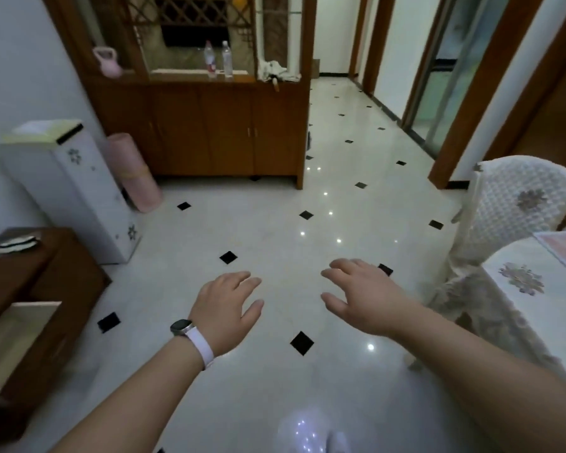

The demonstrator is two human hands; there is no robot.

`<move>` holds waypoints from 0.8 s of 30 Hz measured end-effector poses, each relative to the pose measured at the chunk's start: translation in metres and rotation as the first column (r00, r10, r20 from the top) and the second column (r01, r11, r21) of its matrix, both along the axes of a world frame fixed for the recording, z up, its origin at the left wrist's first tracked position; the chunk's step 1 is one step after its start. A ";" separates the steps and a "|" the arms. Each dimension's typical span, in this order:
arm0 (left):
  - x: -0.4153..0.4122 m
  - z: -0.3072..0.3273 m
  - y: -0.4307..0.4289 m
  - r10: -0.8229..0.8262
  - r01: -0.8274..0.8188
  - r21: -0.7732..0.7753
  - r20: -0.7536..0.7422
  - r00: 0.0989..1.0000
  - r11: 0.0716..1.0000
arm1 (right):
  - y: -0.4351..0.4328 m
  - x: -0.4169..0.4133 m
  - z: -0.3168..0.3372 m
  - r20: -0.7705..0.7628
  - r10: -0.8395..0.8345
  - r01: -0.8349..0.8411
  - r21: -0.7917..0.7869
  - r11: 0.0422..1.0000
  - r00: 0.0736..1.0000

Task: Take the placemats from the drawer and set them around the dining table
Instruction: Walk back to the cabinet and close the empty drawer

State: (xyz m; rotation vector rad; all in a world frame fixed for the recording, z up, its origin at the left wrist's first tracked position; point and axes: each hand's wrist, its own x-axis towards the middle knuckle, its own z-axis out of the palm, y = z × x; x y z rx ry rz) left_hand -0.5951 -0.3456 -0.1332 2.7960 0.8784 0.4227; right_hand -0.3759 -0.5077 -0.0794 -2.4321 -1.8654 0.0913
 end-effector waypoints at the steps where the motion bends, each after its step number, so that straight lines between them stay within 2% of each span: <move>1: -0.007 -0.003 0.004 0.041 -0.041 -0.005 -0.015 0.999 0.999 | 0.013 -0.001 -0.004 -0.006 0.031 -0.031 0.001 1.000 0.999; 7: -0.024 -0.006 0.038 0.245 -0.248 -0.036 -0.083 0.966 0.968 | 0.096 0.012 -0.024 -0.056 0.200 -0.200 -0.002 0.980 0.978; 17: 0.038 0.022 0.107 0.460 -0.461 -0.015 -0.053 0.886 0.887 | 0.222 0.077 -0.011 -0.095 0.391 -0.389 0.041 0.920 0.915; 24: 0.001 0.038 0.127 0.692 -0.695 -0.016 -0.082 0.717 0.719 | 0.318 0.042 -0.006 -0.117 0.606 -0.604 0.053 0.795 0.787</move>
